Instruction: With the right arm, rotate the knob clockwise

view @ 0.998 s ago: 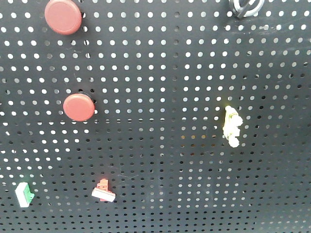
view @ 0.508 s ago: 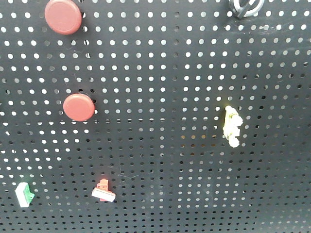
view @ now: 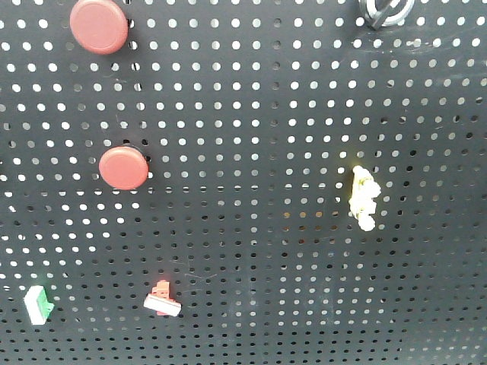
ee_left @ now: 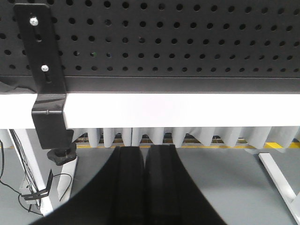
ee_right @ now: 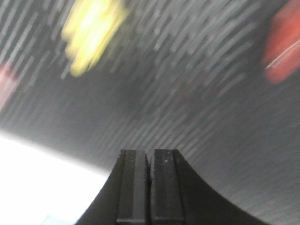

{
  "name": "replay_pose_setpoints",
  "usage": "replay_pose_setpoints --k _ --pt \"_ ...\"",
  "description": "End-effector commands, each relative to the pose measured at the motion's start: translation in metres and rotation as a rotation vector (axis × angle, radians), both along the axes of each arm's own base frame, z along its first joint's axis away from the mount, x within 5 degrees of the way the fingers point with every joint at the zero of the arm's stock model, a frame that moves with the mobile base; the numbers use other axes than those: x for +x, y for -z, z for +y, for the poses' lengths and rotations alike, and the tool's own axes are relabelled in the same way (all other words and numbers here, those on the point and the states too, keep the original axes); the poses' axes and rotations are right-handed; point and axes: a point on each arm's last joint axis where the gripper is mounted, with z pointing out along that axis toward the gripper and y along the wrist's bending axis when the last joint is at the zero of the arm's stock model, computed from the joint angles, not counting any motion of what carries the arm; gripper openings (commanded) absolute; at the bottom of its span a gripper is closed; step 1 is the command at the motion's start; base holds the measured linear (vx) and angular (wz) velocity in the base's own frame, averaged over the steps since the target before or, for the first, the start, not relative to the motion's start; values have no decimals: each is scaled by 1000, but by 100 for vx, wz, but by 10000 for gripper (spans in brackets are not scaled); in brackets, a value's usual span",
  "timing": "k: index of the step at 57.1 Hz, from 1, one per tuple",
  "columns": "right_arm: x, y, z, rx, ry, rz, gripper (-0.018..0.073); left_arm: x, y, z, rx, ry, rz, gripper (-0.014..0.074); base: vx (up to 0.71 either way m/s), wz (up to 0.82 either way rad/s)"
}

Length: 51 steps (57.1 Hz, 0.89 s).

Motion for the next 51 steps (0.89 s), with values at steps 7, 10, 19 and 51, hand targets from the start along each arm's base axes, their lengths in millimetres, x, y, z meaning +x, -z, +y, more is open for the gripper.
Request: replay_pose_setpoints --k 7,10,19,51 --pt "11 51 14 152 -80 -183 -12 1 -4 1 -14 -12 -75 -6 0 0" --pt "15 65 6 242 17 -215 -12 1 -4 1 -14 -12 -75 -6 0 0" --pt "12 106 -22 327 249 -230 -12 1 -4 1 -14 -12 -75 -6 0 0" --pt "-30 135 -53 52 485 -407 -12 1 -4 1 -15 -12 -74 -6 0 0"
